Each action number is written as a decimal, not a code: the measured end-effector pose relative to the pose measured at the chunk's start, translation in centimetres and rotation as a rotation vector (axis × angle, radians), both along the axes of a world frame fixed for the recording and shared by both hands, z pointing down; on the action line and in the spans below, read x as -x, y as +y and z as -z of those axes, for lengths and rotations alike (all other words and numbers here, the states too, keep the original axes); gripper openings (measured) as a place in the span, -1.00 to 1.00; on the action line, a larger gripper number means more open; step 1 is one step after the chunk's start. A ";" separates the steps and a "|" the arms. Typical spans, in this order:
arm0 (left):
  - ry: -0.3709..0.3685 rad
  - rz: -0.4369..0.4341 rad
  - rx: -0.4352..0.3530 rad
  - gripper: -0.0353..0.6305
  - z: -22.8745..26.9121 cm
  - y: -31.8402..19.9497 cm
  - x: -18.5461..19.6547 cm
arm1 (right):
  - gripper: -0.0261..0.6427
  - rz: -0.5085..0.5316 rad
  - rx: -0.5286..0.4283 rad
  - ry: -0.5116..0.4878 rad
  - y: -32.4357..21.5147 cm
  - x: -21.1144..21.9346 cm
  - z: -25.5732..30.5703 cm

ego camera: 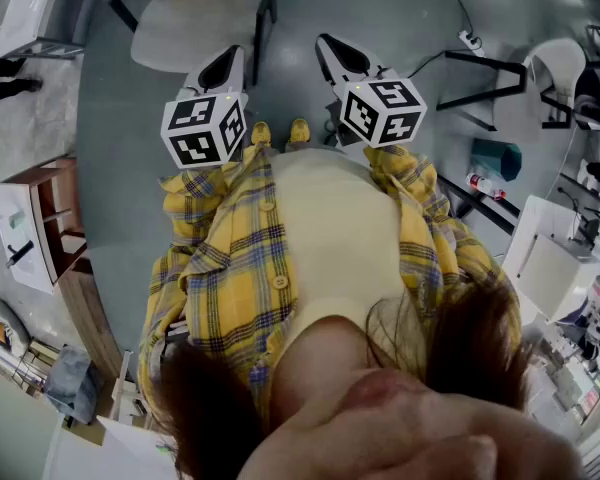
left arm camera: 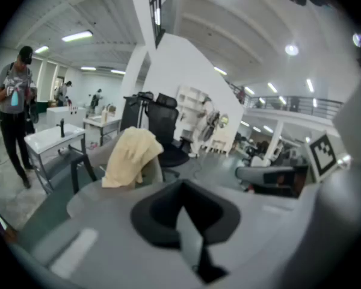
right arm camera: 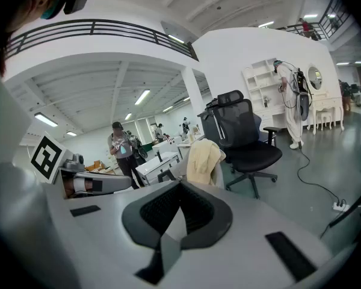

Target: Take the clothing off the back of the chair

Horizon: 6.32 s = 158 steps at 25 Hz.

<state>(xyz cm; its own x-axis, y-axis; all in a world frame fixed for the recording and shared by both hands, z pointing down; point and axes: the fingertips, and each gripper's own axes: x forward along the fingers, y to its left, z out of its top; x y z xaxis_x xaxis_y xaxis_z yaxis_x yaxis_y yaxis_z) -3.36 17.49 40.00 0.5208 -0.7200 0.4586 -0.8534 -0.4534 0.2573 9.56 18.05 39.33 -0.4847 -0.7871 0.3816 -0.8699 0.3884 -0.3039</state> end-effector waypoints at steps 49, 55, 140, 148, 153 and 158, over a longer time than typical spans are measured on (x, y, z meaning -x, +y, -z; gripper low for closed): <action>-0.064 0.077 -0.005 -0.88 -1.9 -13.8 6.7 | -0.88 0.085 0.034 0.023 -15.3 6.4 -1.5; -0.080 0.017 -0.013 -0.88 -2.2 -16.2 8.3 | -0.88 0.053 0.056 0.030 -18.1 8.9 -2.2; -0.267 -0.212 0.039 0.35 -12.8 -49.0 -2.0 | -0.88 0.231 0.295 0.005 -41.3 3.3 -11.6; -0.250 -0.184 0.043 0.30 -13.9 -49.5 -2.9 | -0.88 0.225 0.311 0.007 -41.5 2.9 -12.3; -0.212 -0.181 0.054 0.14 -13.9 -49.2 -3.5 | -0.88 0.227 0.313 0.007 -41.6 2.9 -12.2; -0.204 -0.184 0.060 -0.09 -13.8 -48.6 -4.2 | -0.88 0.225 0.305 0.005 -41.5 2.8 -12.0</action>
